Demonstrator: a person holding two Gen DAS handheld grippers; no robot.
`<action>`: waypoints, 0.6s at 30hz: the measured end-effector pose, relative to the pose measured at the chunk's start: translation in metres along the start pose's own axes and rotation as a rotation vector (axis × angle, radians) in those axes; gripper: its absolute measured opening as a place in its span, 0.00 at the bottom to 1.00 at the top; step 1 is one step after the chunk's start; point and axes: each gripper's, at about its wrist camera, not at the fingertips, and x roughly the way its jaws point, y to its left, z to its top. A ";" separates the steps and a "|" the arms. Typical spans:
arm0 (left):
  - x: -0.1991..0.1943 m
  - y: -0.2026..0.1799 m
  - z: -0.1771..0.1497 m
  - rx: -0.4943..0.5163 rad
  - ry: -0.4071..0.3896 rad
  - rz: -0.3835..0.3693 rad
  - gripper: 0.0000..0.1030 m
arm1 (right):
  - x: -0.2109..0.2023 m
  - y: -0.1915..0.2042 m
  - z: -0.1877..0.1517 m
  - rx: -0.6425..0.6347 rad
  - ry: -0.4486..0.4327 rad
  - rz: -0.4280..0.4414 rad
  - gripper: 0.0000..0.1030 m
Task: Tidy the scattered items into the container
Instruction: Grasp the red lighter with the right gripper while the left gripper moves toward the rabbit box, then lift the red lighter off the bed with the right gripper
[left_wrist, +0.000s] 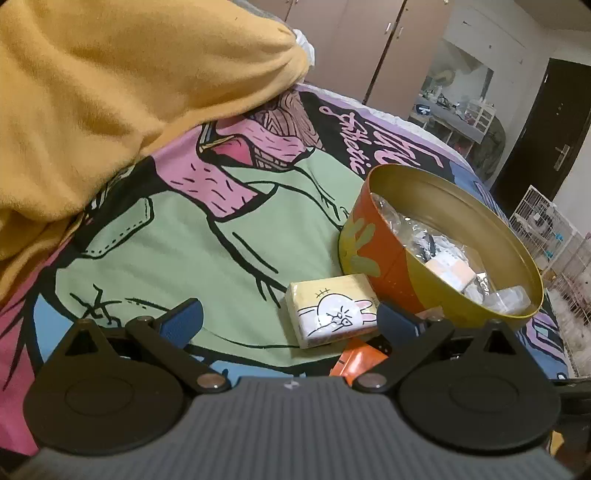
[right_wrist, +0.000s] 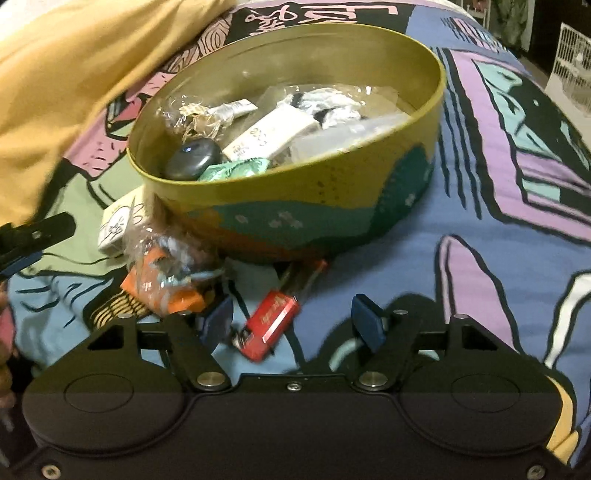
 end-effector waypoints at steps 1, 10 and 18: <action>0.001 0.001 0.000 -0.004 0.003 0.001 1.00 | 0.004 0.005 0.002 -0.011 0.005 -0.010 0.58; 0.005 0.002 0.000 -0.016 0.026 -0.010 1.00 | 0.012 0.026 -0.008 -0.130 -0.002 -0.107 0.31; 0.004 0.000 -0.001 -0.014 0.030 -0.040 1.00 | -0.016 0.001 -0.019 -0.121 0.001 -0.033 0.21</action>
